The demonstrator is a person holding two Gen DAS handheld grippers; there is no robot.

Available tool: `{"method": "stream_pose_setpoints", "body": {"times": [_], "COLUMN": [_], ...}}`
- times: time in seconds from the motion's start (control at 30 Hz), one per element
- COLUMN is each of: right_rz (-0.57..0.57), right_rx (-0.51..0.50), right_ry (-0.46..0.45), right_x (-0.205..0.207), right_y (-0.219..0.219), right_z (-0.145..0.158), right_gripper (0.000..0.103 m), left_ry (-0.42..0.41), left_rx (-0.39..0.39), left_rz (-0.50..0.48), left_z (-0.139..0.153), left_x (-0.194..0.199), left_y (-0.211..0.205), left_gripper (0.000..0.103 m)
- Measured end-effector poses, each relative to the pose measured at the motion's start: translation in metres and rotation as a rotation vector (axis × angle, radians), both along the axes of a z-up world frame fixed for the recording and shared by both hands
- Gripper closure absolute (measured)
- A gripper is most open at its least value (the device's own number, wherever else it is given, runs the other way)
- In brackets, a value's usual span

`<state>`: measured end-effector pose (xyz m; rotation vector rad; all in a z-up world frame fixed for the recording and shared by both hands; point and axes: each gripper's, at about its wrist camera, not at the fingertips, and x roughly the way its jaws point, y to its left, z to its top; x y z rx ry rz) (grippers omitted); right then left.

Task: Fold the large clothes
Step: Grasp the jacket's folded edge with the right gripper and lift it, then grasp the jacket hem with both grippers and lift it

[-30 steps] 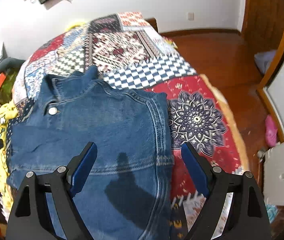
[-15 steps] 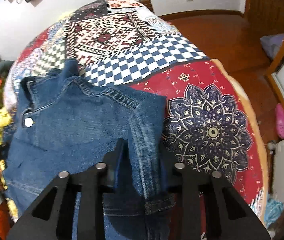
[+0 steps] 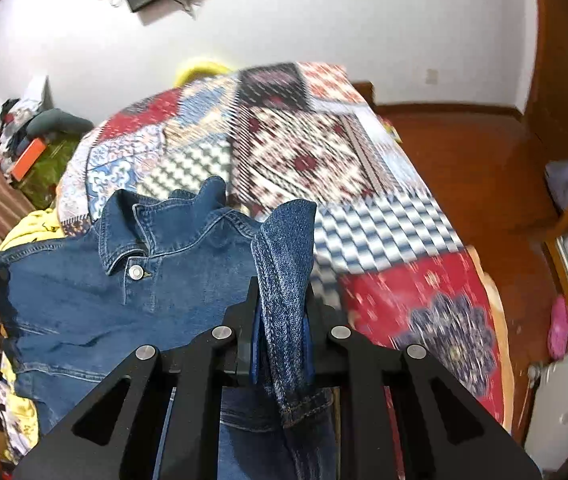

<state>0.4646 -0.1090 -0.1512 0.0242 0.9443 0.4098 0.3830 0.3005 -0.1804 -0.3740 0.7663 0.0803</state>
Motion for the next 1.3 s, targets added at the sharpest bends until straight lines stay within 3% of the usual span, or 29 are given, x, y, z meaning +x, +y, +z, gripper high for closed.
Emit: {"method": "stream_pose_setpoints", "body": {"times": [0.13, 0.37, 0.53, 0.7, 0.83, 0.9, 0.97, 1.03, 1.17, 1.3], "right_rz": [0.000, -0.045, -0.032, -0.040, -0.027, -0.004, 0.014, 0.025, 0.050, 0.075], "right_rx": [-0.033, -0.100, -0.110, -0.142, -0.171, -0.170, -0.167, -0.161, -0.156, -0.161], "right_ry": [0.012, 0.105, 0.104, 0.105, 0.100, 0.079, 0.044, -0.008, -0.048, -0.060], "right_x": [0.019, 0.045, 0.041, 0.027, 0.006, -0.010, -0.032, -0.058, -0.101, -0.142], "right_y": [0.021, 0.020, 0.014, 0.010, 0.008, 0.007, 0.004, 0.000, -0.010, -0.022], "right_z": [-0.020, -0.075, -0.083, -0.070, -0.047, -0.033, -0.016, 0.001, 0.022, 0.028], "right_gripper": [0.089, 0.089, 0.085, 0.082, 0.074, 0.061, 0.038, 0.029, 0.023, 0.020], "left_ry": [0.083, 0.193, 0.248, 0.267, 0.260, 0.245, 0.207, 0.171, 0.127, 0.122], "left_rx": [0.010, -0.058, -0.036, 0.065, 0.116, 0.127, 0.154, 0.182, 0.216, 0.192], "left_rz": [0.047, 0.090, 0.078, 0.057, 0.038, 0.028, 0.020, 0.010, -0.026, -0.054], "left_z": [-0.028, -0.095, -0.118, -0.101, -0.070, -0.056, -0.035, -0.018, 0.008, 0.014], "left_x": [0.016, 0.040, 0.043, 0.029, 0.002, -0.010, -0.033, -0.052, -0.096, -0.133], "left_y": [0.021, 0.039, 0.032, 0.019, 0.007, 0.002, -0.008, -0.018, -0.041, -0.057], "left_gripper": [0.096, 0.095, 0.094, 0.094, 0.093, 0.088, 0.074, 0.061, 0.045, 0.035]}}
